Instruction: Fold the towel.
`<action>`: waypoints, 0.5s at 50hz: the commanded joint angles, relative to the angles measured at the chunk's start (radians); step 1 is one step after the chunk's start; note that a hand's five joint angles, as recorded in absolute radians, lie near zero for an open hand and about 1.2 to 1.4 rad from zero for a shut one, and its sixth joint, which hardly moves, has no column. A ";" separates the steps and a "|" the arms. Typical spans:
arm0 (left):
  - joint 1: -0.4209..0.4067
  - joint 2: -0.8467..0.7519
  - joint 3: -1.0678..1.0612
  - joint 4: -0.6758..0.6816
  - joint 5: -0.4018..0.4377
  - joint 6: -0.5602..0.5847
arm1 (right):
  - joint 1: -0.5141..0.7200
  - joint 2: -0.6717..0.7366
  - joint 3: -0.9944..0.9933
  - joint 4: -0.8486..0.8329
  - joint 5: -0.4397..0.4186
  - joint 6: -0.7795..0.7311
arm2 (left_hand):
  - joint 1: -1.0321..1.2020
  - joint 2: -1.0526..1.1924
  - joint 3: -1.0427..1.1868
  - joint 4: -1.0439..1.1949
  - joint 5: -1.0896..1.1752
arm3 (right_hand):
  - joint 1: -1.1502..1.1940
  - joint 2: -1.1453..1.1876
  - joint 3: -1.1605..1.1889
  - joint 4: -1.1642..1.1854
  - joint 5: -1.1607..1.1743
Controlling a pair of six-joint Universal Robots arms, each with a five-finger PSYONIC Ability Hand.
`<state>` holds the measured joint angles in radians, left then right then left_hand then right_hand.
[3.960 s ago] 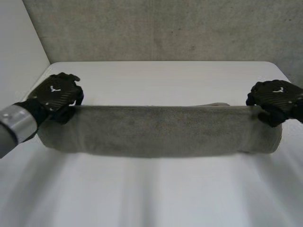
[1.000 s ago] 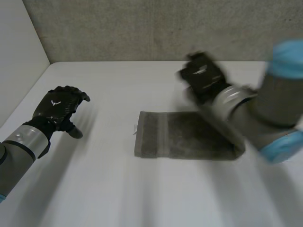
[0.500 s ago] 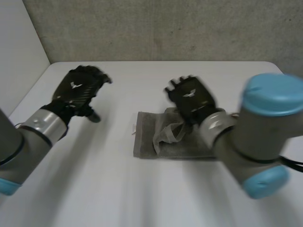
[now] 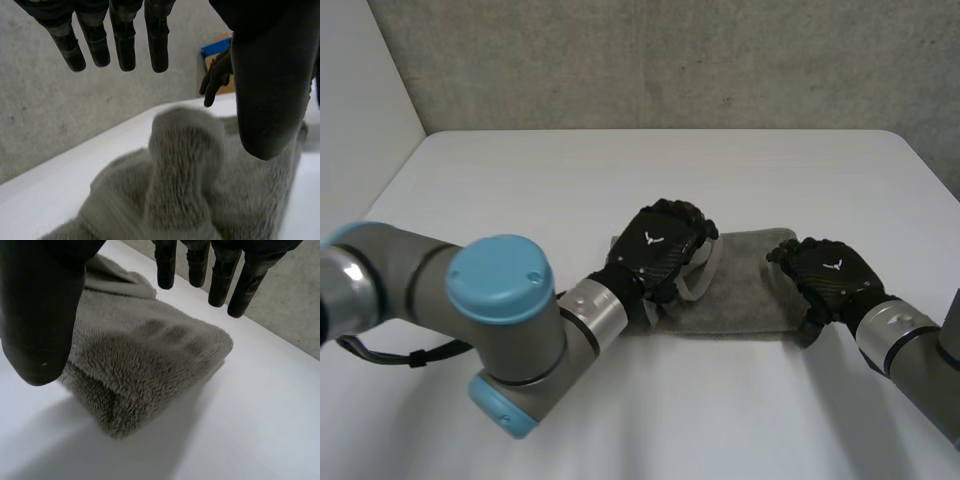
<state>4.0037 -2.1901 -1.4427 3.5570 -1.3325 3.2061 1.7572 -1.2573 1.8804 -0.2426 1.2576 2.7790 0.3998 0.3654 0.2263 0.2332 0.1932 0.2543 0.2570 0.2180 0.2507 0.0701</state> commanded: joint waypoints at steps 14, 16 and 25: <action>-0.002 -0.164 0.165 0.071 -0.220 0.080 | 0.008 0.068 0.022 -0.047 0.026 0.001 | 0.037 0.071 -0.052 -0.059 0.069 | 0.177 0.174 -0.043 -0.076 0.187; 0.003 -0.166 0.159 0.089 -0.243 0.080 | 0.007 0.068 0.022 -0.047 0.026 0.001 | 0.037 0.071 -0.052 -0.059 0.069 | 0.177 0.174 -0.043 -0.076 0.187; 0.087 -0.148 0.027 0.089 -0.329 0.081 | 0.004 0.068 0.022 -0.047 0.028 -0.001 | 0.040 0.074 -0.052 -0.059 0.072 | 0.177 0.174 -0.043 -0.076 0.187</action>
<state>4.0316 -2.3560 -1.3167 3.6484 -1.6121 3.2857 1.7619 -1.1885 1.9025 -0.2901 1.2857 2.7795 0.4028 0.4163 0.2263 0.2332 0.2581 0.4004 0.3909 0.2180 0.2507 0.2502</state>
